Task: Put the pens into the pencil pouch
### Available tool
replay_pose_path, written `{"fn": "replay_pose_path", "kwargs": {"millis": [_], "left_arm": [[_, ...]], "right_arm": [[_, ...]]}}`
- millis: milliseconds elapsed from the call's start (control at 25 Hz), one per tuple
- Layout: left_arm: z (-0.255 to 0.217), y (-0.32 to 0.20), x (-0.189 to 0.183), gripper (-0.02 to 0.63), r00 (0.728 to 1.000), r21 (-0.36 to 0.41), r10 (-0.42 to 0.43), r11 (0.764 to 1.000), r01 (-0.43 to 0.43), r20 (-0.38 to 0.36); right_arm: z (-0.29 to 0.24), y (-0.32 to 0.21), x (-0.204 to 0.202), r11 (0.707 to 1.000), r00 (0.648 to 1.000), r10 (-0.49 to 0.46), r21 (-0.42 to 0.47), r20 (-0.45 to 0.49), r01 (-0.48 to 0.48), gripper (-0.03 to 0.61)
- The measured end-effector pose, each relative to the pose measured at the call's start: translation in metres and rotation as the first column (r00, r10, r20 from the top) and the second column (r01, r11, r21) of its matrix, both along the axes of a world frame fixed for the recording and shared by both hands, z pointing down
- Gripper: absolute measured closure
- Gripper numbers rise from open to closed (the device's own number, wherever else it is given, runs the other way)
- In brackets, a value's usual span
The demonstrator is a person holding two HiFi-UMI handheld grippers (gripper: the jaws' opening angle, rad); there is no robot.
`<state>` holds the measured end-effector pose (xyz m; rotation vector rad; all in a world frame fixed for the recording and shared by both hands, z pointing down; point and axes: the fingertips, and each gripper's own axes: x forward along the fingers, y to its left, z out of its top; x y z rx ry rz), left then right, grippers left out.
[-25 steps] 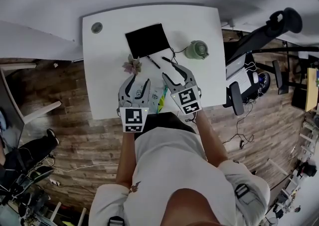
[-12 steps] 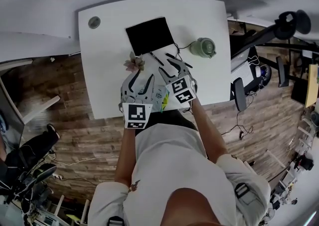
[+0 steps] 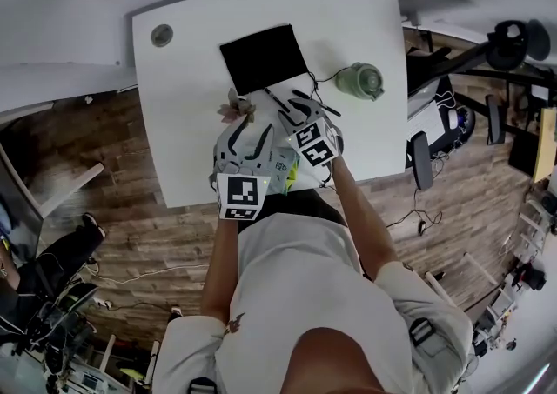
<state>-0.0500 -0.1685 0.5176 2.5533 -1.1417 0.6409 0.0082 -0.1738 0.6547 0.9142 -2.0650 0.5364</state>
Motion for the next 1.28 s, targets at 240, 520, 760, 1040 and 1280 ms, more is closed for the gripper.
{"fn": "replay_pose_path", "kwargs": {"millis": [240,520,760,1040,1280], "left_arm": [[0.003,-0.006,0.002,0.43,1.0,-0.006,0.013,1.0,-0.013,0.001],[0.005,-0.008,0.001,0.43,1.0,-0.014,0.025,1.0,-0.025,-0.008],[0.004,-0.007,0.002,0.431,0.999,-0.014,0.036,0.999,-0.037,-0.022],[-0.001,-0.004,-0.001,0.433,0.999,-0.006,0.04,0.999,-0.04,-0.035],[-0.003,0.0,-0.003,0.433,0.998,0.0,0.043,0.999,-0.043,-0.042]], "right_arm": [[0.014,-0.002,-0.002,0.999,1.0,-0.01,-0.04,-0.016,0.01,0.451],[0.016,-0.005,0.001,0.999,0.998,-0.036,-0.026,-0.043,0.035,0.494],[0.017,-0.003,-0.004,0.995,0.991,-0.104,-0.018,-0.089,0.103,0.525],[0.017,-0.001,-0.005,0.996,0.992,-0.085,-0.035,-0.092,0.082,0.54],[0.008,0.003,-0.003,0.998,0.994,-0.056,-0.01,-0.099,0.055,0.54]]}}
